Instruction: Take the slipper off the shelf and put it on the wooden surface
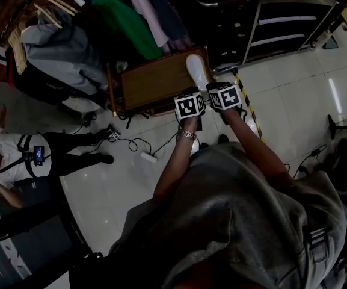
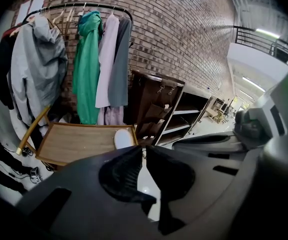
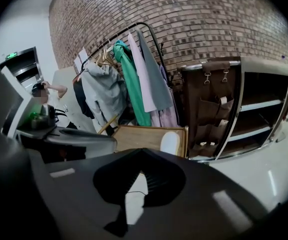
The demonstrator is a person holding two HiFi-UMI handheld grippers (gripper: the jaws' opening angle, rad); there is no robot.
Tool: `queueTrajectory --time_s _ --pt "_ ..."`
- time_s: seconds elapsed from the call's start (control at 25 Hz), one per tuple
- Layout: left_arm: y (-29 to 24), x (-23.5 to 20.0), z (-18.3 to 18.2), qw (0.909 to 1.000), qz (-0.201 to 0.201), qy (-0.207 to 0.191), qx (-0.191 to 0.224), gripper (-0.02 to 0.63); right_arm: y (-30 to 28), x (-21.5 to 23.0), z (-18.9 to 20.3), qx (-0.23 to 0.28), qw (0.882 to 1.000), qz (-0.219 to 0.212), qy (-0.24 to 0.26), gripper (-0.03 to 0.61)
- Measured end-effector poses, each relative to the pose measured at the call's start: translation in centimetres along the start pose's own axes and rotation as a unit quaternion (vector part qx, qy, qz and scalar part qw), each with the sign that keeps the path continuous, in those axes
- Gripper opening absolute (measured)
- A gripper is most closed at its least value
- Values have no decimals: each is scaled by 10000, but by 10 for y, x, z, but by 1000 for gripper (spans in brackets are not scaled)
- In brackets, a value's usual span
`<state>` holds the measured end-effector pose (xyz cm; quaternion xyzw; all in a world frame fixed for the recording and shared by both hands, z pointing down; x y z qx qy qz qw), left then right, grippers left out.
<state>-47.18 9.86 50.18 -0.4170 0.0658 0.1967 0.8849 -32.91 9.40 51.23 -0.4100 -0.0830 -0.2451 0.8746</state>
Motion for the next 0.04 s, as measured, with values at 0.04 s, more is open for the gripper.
queueTrajectory --time_s 0.04 --pt "0 -1 -1 10000 0 16 7 14 0 -1 -1 2 10000 -24 -5 0"
Point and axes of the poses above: the fingertips, and each gripper's own axes: y backward along the fingers, x to its right, z out of its underside, the point moved 10 cm from there along y, backward along the fingers, and after that the axes turned 2 degrees about z, right-handed, at the moved point
